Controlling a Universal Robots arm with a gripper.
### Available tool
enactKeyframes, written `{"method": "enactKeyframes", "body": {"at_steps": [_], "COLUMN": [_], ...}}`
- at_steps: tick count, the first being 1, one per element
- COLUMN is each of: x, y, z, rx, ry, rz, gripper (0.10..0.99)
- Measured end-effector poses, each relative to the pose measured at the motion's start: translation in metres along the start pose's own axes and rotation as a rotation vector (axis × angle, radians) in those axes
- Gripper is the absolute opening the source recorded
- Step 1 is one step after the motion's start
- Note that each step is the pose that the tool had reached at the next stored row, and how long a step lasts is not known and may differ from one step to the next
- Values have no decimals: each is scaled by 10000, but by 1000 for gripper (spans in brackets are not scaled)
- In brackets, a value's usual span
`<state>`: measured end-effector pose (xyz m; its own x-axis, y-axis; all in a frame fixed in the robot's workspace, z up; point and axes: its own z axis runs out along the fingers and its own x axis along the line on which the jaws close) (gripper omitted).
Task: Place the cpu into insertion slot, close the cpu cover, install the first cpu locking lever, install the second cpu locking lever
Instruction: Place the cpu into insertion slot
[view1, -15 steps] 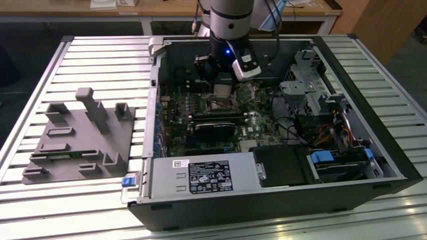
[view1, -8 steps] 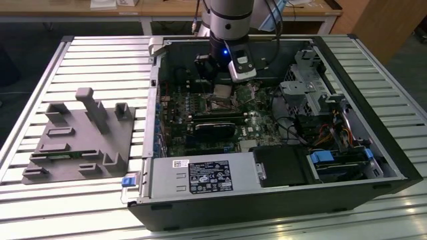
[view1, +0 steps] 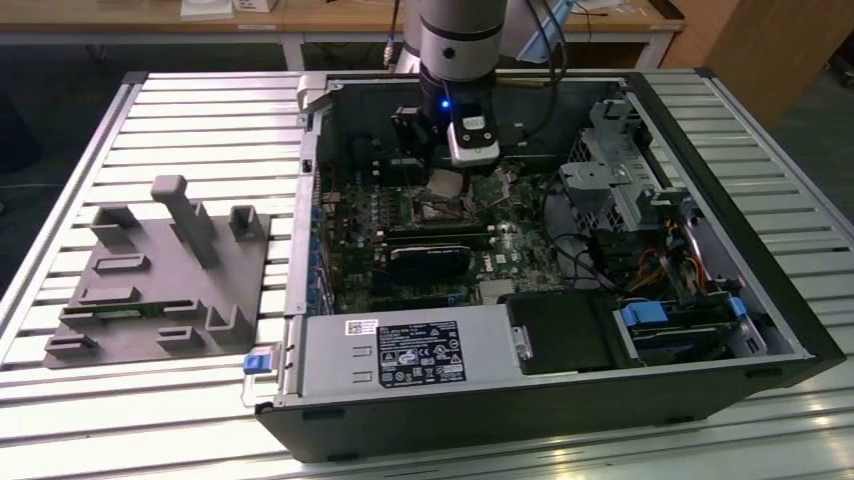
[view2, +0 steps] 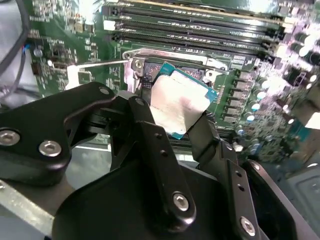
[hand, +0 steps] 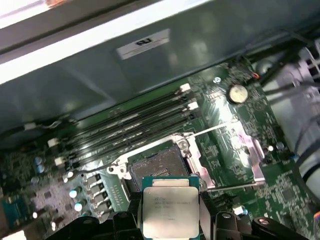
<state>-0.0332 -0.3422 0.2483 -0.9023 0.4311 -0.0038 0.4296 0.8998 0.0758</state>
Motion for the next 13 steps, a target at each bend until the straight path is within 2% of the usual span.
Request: {"method": "enactKeyframes", "body": {"at_steps": [13], "x": [0], "y": [-1], "z": [16], "rx": [27], "ry": [-189], "rz": [2365], "gripper": [541]}}
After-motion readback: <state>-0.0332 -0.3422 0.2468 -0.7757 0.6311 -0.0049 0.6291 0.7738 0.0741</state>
